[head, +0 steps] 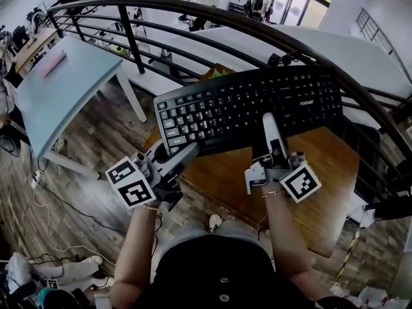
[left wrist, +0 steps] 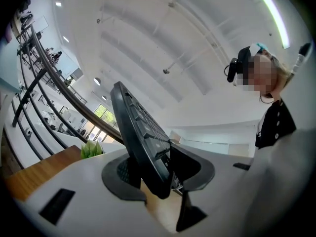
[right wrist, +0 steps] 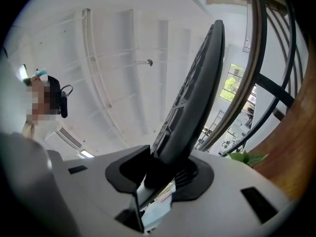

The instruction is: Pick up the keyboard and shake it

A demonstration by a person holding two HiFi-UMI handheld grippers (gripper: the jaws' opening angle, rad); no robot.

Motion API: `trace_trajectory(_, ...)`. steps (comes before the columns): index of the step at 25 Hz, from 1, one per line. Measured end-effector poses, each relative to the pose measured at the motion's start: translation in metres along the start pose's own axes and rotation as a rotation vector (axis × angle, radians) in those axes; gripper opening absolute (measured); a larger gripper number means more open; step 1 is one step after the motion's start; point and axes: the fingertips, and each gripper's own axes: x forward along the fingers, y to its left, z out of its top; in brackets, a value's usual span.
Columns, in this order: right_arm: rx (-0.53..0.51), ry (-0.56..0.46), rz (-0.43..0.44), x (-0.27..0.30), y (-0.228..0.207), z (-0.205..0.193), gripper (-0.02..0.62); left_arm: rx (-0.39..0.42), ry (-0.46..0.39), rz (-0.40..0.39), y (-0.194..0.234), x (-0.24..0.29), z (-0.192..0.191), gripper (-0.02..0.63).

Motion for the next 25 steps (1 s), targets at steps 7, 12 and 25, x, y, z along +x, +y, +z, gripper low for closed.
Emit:
trace_trajectory(7,-0.038,-0.028,0.098,0.002,-0.001,0.005,0.133,0.1,-0.038,-0.042,0.004,0.006,-0.002,0.164)
trace_trajectory(12,-0.053,-0.046,0.164,0.002,0.003,0.005,0.132,0.167,-0.066,-0.062,0.004,0.005,-0.001,0.164)
trace_trajectory(25,-0.071,-0.053,0.3,0.004,0.018,0.008,0.13,0.298,-0.117,-0.097,-0.004,0.0,0.006,0.164)
